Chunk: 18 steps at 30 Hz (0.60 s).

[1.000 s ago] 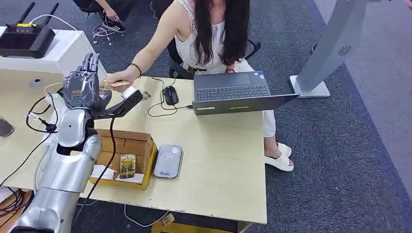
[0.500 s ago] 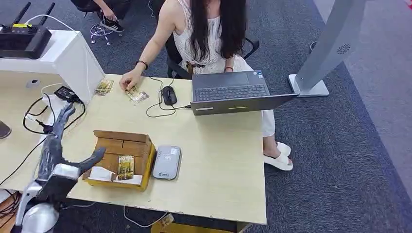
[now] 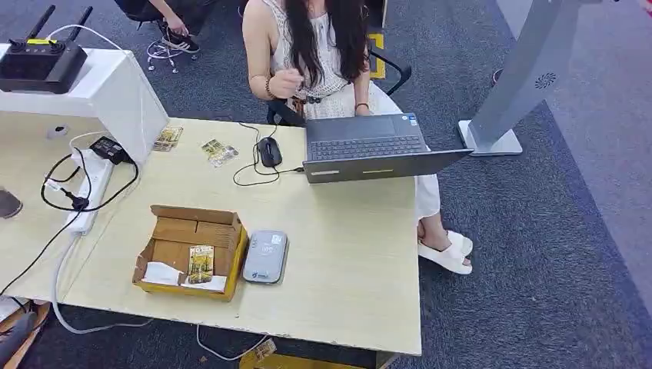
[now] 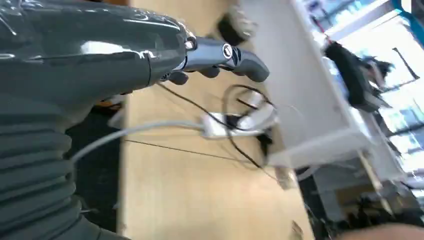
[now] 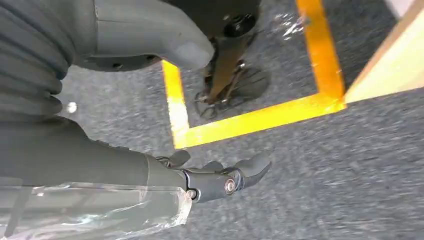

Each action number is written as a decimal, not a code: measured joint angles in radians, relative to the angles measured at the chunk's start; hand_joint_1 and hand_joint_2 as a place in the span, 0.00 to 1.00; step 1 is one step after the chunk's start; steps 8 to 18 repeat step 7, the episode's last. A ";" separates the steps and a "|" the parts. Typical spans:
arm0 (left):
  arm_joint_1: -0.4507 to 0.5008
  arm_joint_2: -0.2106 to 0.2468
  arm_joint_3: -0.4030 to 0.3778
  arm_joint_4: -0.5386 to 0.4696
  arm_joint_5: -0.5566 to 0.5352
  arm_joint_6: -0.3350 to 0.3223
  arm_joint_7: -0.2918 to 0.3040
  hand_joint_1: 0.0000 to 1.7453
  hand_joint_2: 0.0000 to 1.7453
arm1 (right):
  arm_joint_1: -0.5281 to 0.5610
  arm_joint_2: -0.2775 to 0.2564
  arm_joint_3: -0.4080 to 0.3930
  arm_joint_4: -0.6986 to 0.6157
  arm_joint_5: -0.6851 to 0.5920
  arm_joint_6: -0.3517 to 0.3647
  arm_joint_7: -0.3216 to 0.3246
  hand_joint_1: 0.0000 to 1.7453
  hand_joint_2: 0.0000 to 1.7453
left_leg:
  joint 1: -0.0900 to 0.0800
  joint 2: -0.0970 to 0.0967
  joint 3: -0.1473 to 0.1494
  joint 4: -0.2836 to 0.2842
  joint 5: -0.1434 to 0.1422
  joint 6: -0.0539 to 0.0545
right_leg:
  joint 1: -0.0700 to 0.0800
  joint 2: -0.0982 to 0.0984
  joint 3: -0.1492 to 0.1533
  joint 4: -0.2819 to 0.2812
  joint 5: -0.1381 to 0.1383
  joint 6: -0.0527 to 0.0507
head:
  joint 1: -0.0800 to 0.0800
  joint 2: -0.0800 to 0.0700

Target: Pass the card to the sensor for recognition and then transmit it.

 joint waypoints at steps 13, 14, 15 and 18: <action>-0.064 0.048 0.201 0.519 -0.114 0.111 -0.007 0.00 1.00 | -0.005 0.000 -0.021 0.009 0.005 -0.024 0.062 0.00 1.00 | 0.000 -0.001 0.000 0.000 0.000 0.000 | 0.000 -0.001 0.000 0.000 0.000 0.000 | 0.000 0.000; -0.064 0.048 0.201 0.519 -0.114 0.111 -0.007 0.00 1.00 | -0.005 0.000 -0.021 0.009 0.005 -0.024 0.062 0.00 1.00 | 0.000 -0.001 0.000 0.000 0.000 0.000 | 0.000 -0.001 0.000 0.000 0.000 0.000 | 0.000 0.000; -0.064 0.048 0.201 0.519 -0.114 0.111 -0.007 0.00 1.00 | -0.005 0.000 -0.021 0.009 0.005 -0.024 0.062 0.00 1.00 | 0.000 -0.001 0.000 0.000 0.000 0.000 | 0.000 -0.001 0.000 0.000 0.000 0.000 | 0.000 0.000; -0.064 0.048 0.201 0.519 -0.114 0.111 -0.007 0.00 1.00 | -0.005 0.000 -0.021 0.009 0.005 -0.024 0.062 0.00 1.00 | 0.000 -0.001 0.000 0.000 0.000 0.000 | 0.000 -0.001 0.000 0.000 0.000 0.000 | 0.000 0.000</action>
